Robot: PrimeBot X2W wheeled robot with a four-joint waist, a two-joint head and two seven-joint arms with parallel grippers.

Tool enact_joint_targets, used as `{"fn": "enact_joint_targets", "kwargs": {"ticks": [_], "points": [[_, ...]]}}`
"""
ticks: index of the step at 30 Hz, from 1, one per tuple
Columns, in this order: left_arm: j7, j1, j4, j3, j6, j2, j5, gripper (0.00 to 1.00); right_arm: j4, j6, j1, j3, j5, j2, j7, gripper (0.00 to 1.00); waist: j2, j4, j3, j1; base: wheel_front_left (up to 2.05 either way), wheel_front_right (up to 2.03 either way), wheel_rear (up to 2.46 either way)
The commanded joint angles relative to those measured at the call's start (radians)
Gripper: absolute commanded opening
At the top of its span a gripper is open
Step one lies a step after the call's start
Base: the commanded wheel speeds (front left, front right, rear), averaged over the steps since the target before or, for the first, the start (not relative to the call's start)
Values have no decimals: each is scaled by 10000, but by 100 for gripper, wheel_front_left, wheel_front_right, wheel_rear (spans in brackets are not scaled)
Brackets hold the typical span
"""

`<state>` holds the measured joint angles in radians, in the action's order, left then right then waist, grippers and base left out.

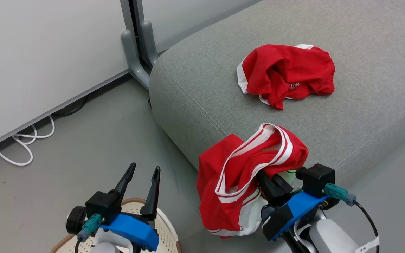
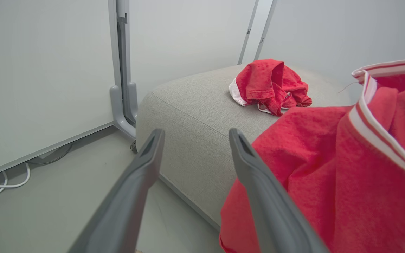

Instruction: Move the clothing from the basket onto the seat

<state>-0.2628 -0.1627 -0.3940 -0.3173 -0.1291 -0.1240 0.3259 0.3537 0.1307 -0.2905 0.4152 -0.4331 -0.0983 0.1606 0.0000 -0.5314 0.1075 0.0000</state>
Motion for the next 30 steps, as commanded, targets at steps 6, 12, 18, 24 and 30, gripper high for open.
{"fn": "enact_joint_targets", "kwargs": {"ticks": [6, 12, 18, 24, 30], "points": [[-29, -196, 158, -5, -21, -133, -101, 100, -234, 1, -665, -189, 66, -139, -133, 0, 0, -8, 247, 0, 0, 0, 0], [-29, -310, 363, -71, -20, -381, -215, 100, -246, 1, -2209, -959, 173, -460, -539, 0, 0, -88, 744, 0, 0, 0, 0], [-29, -667, 737, -307, -20, -723, -370, 100, -306, 1, -4079, -1947, -82, -1021, -1386, 0, 0, 9, 1616, 0, 0, 0, 0], [8, -1323, 1149, -783, -20, -1490, -461, 100, 64, 1, -6022, -2995, -328, -1944, -1533, 0, 0, 148, 2887, 0, 0, 0, 0], [307, -1867, 1857, -1002, -20, -2102, -650, 100, 849, 1, -7487, -4194, -300, -2853, -958, 0, 0, 424, 3915, 0, 0, 0, 0]]}}
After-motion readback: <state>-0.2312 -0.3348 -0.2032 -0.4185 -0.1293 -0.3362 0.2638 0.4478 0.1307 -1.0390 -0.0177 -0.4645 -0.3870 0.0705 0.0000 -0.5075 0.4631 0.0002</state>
